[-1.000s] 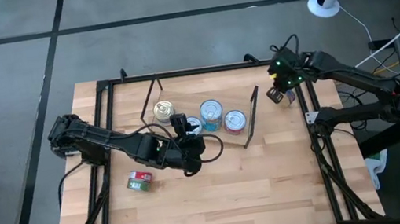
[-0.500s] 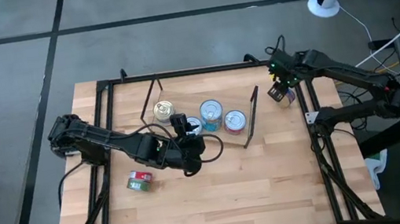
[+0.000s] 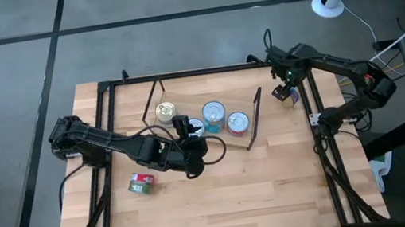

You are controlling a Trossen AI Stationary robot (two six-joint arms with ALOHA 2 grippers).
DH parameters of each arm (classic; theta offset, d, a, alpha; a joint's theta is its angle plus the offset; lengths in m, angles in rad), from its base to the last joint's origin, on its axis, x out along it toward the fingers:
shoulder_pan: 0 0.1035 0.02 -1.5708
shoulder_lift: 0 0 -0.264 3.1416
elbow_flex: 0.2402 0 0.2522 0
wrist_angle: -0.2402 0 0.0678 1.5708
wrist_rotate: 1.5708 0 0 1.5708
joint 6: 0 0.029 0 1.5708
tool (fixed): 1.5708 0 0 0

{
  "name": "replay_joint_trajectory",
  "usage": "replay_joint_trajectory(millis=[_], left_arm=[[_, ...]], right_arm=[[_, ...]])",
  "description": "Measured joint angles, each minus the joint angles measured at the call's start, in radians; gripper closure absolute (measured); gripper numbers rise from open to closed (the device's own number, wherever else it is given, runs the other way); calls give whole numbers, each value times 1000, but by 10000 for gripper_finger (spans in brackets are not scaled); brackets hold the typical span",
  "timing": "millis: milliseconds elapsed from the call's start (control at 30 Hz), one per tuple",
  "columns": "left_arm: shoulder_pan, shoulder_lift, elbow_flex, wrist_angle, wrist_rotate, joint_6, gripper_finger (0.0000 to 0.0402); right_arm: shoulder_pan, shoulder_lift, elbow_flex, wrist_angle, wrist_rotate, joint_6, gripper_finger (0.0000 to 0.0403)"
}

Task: Stack canned seafood by type on shelf
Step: Stack the blue-pink tuna can on top of the blue-pink tuna can on the shelf

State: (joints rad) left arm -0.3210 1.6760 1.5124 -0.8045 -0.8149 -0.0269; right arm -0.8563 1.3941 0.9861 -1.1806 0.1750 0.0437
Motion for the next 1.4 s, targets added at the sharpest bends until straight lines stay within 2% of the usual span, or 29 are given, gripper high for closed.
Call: replay_joint_trajectory(millis=[133,300,867,1000,1267,1400], left_arm=[[0,0,0,0,0,0,188],[0,0,0,0,0,0,188],[0,0,0,1,0,-24,188],[0,0,0,1,0,-25,188],[0,0,0,1,0,-26,188],[0,0,0,1,0,-26,188]], right_arm=[[-54,19,0,0,-74,-31,121],[-96,31,0,4,-91,-50,122],[-94,157,0,9,-108,-77,125],[-93,157,0,8,-108,-78,147],[-93,157,1,6,-108,-77,219],[-93,156,1,5,-108,-76,220]])
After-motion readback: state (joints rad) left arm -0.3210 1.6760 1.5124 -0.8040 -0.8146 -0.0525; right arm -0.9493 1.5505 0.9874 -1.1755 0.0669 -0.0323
